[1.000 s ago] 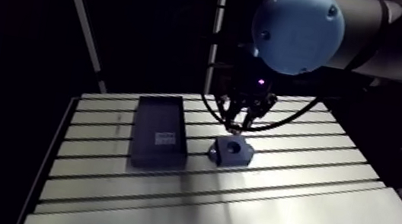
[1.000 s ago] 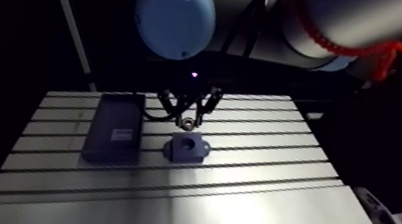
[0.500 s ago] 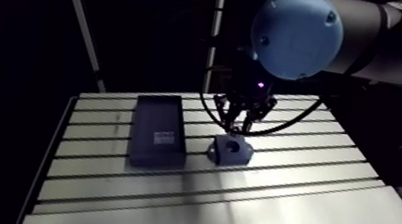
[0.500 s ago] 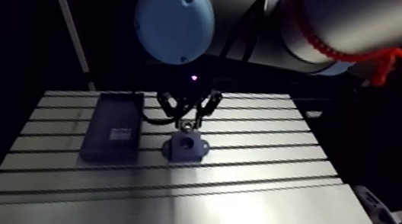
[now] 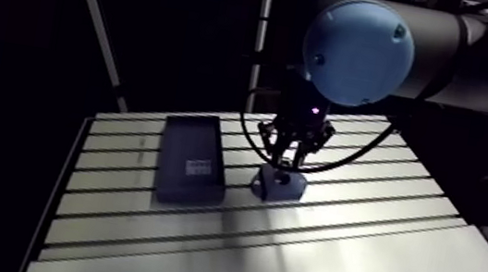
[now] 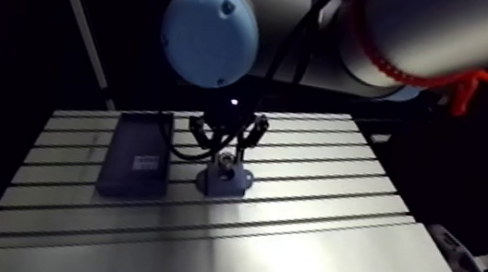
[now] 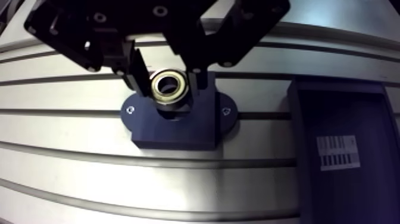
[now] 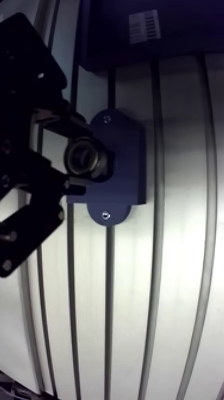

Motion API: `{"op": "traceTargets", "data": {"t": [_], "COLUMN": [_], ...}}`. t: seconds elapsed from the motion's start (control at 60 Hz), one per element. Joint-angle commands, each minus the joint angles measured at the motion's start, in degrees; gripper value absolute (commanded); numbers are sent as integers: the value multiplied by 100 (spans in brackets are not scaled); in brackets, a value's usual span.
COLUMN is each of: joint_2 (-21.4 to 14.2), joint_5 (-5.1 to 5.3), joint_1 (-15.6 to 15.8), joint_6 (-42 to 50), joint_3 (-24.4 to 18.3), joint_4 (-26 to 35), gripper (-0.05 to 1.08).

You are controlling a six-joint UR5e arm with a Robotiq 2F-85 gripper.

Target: Pick up the bearing and press it into the housing until flush.

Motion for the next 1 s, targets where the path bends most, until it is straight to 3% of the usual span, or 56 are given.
{"op": "traceTargets", "data": {"t": [0.017,0.117,1.0], "joint_2": [25,44,160], "joint_5": [0,-9,-9], "joint_1": [-2,-2,-2], "joint_6": [3,-16,-7], "joint_3": [46,73,152], "joint_4": [-71,-299,-368], "gripper": [71,71,71]}}
